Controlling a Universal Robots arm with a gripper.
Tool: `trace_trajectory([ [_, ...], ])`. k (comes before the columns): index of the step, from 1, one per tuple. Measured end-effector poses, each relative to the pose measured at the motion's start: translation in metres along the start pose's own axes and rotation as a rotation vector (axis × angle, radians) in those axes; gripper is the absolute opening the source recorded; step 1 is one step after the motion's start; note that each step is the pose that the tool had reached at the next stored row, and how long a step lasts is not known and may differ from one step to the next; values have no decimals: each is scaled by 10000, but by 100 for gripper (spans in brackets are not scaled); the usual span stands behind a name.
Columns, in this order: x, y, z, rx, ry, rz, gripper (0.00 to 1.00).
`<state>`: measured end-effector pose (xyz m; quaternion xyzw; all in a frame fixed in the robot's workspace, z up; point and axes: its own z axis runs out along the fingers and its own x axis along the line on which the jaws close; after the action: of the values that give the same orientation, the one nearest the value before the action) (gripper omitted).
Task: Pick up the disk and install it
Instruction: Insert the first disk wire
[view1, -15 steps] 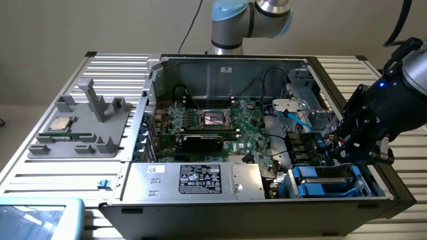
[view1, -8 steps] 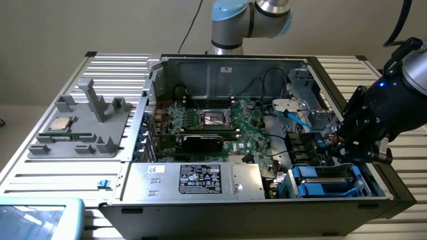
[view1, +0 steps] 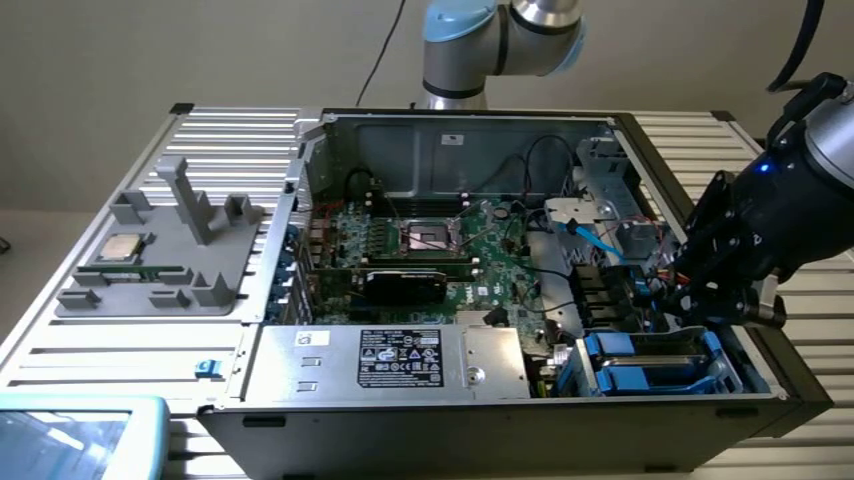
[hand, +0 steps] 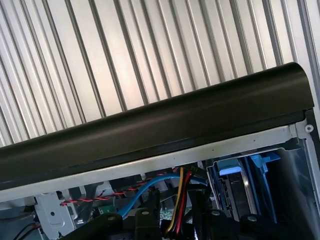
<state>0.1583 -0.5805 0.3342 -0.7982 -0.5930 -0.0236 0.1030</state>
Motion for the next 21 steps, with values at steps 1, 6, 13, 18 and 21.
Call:
trace_trajectory([
  [1,0,-2,-3,-7,-16,11,37],
  [6,0,-20,-31,-50,-127,62,37],
  [13,-6,-80,-88,-124,-317,102,37],
  [18,-17,-143,-123,-219,-492,120,37],
  [21,-25,-172,-124,-325,-722,140,37],
])
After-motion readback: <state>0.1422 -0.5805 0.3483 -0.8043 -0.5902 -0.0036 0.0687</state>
